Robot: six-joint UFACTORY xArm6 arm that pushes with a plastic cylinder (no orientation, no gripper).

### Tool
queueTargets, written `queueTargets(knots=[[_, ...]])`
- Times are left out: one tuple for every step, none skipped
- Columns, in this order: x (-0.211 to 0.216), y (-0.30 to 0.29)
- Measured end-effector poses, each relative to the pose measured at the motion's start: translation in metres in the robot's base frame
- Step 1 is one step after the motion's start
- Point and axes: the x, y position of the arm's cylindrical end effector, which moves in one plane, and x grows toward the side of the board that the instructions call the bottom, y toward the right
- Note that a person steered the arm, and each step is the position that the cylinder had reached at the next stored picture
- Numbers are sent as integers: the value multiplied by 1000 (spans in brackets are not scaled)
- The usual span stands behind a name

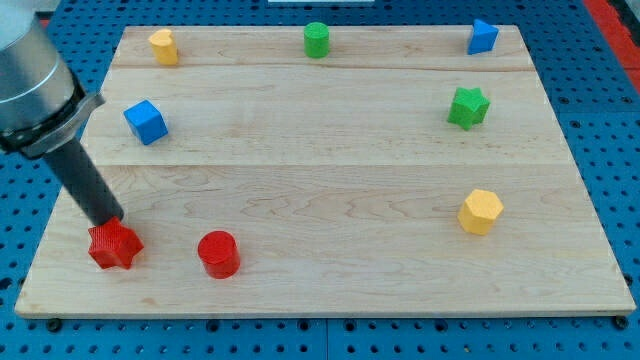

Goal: Slightly move the red circle towards the right side

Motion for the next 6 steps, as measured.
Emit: queueTargets(knots=[[-20, 30], [8, 43], [38, 35], [61, 61], [65, 103], [38, 153]])
